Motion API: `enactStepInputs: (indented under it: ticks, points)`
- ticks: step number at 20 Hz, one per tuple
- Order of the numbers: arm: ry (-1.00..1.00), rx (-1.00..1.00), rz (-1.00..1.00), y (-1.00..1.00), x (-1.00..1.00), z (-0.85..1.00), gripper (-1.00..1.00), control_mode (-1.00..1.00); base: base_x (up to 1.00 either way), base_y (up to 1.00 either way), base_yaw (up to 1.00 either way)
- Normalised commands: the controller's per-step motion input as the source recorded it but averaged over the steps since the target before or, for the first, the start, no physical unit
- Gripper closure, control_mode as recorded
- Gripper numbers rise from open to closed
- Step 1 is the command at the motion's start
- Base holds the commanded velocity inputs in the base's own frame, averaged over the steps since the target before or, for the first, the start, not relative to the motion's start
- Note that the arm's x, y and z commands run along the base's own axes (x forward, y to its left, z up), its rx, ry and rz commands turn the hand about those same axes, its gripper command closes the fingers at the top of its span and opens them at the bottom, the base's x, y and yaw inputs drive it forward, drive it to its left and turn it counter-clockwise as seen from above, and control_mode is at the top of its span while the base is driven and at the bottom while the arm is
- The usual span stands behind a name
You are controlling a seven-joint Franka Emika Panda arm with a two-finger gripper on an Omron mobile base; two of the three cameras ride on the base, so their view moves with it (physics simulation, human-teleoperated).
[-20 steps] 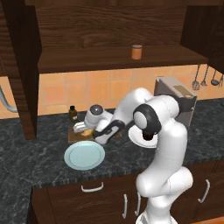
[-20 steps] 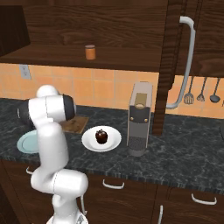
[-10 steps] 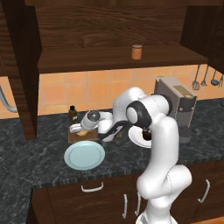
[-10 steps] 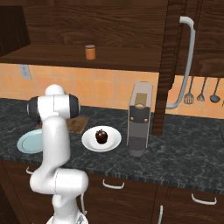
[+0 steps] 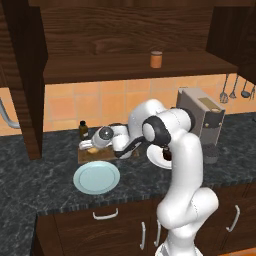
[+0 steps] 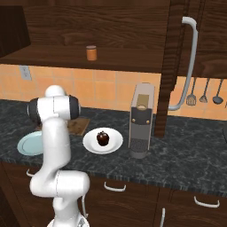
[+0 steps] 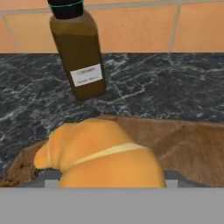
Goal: From the different types of pastries on the counter, select a croissant and place it on the cutting board. Then retrieve a jar of jam from the cabinet and place it alongside the croissant on the cutting board.
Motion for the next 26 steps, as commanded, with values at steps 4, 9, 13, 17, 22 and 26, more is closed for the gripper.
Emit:
enactStepInputs:
  ticks: [4,9,13,17,22,26]
  points:
    - [0.0,0.08,-0.1,-0.1,0.03,0.83,-1.0,-1.0,0.0,0.0,0.0]
    - [0.02,0.06,-0.1,-0.06,-0.01,0.64,-1.0,-1.0,0.0,0.0,0.0]
    - [-0.05,0.12,-0.11,-0.24,-0.11,0.96,-1.0,-1.0,0.0,0.0,0.0]
    - [-0.17,0.18,-0.08,-0.49,-0.47,1.0,-1.0,-1.0,0.0,0.0,0.0]
    - [-0.27,0.17,0.0,-0.63,-0.84,1.0,-1.0,-1.0,0.0,0.0,0.0]
    - [-0.31,0.06,0.0,-0.53,-1.0,1.0,-1.0,-1.0,0.0,0.0,0.0]
